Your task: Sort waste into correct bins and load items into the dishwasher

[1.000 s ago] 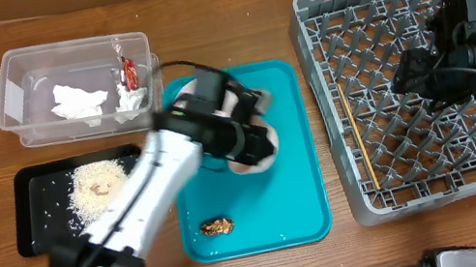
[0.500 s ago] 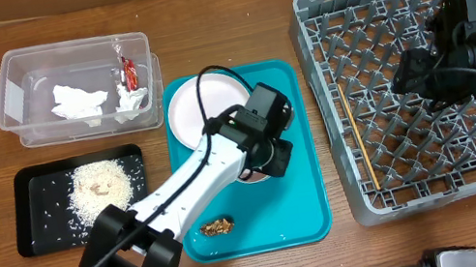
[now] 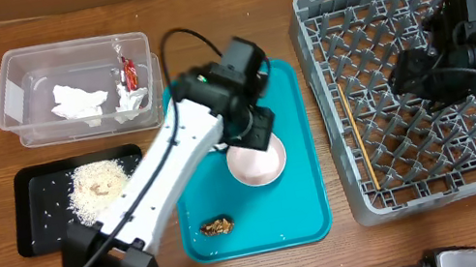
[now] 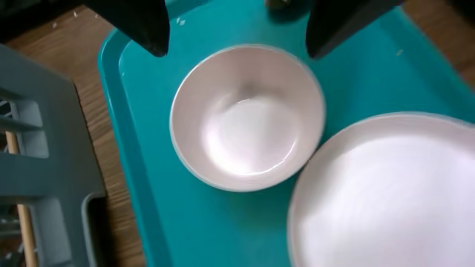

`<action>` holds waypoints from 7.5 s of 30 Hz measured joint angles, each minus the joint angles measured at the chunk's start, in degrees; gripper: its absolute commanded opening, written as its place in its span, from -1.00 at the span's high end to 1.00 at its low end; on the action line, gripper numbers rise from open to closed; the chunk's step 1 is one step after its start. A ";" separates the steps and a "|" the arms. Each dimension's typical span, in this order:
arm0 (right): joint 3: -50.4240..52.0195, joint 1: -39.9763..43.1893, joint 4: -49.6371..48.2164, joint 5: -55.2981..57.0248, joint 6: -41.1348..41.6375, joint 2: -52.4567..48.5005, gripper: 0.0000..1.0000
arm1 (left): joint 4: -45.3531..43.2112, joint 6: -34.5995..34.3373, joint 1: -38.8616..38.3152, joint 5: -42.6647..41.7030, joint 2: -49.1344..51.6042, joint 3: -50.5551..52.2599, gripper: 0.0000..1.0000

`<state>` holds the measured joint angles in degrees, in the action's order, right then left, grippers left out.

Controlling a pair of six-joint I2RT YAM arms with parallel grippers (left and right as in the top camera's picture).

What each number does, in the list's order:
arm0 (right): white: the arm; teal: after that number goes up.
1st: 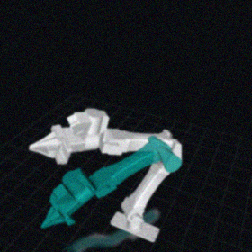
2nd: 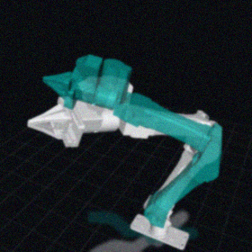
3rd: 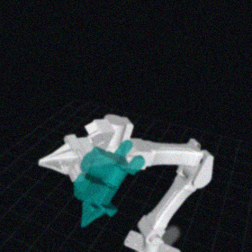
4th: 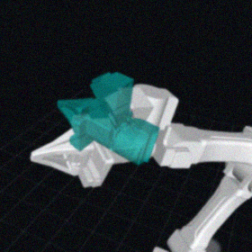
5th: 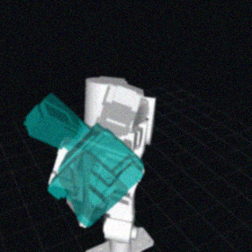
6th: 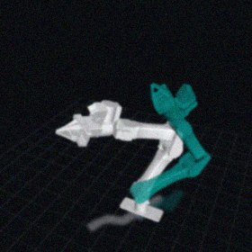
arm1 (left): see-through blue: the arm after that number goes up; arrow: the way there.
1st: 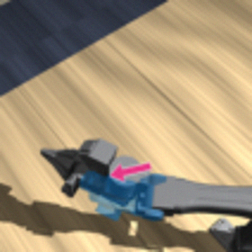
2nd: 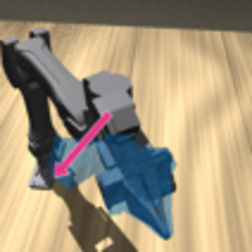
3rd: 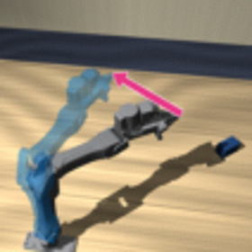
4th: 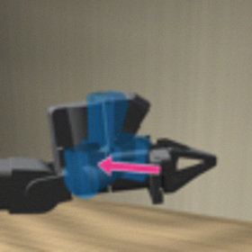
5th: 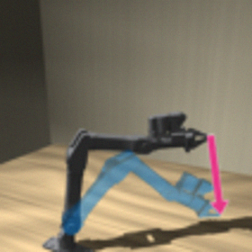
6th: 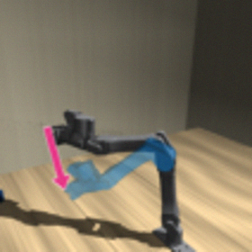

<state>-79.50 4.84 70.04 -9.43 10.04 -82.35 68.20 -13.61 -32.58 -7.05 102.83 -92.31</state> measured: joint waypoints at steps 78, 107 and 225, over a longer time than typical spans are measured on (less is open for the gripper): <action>-21.73 -21.73 3.19 10.05 5.07 -10.47 0.92 | -7.08 -4.13 8.55 -2.69 -14.73 38.29 -0.68; -21.29 -7.08 3.17 42.53 14.16 -9.88 0.92 | -13.18 -9.01 8.55 -7.98 -14.71 43.98 -0.58; -7.48 -2.29 1.64 29.11 21.24 -10.21 -0.36 | -14.80 -10.19 8.55 -5.73 -14.43 40.68 0.18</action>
<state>-86.98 2.55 71.68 19.68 31.29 -92.55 53.41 -23.79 -24.03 -12.78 88.40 -51.64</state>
